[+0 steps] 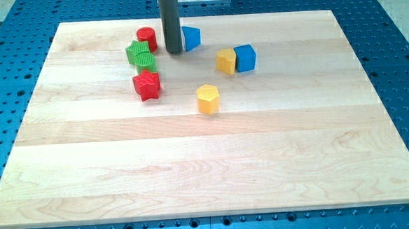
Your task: Separate the red star from the green circle
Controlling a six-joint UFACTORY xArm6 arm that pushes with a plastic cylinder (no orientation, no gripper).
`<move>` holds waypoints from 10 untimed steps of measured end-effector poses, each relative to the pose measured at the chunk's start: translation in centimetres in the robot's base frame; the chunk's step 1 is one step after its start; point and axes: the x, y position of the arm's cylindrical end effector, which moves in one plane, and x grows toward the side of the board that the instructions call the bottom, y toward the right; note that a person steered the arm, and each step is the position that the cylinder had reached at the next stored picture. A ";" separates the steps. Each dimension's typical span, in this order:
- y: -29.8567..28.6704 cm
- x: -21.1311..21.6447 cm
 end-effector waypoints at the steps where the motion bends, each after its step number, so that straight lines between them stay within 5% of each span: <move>1: 1.9 -1.3; 4: -1.6 8.7; 8: -3.6 9.5; 10: -0.6 13.7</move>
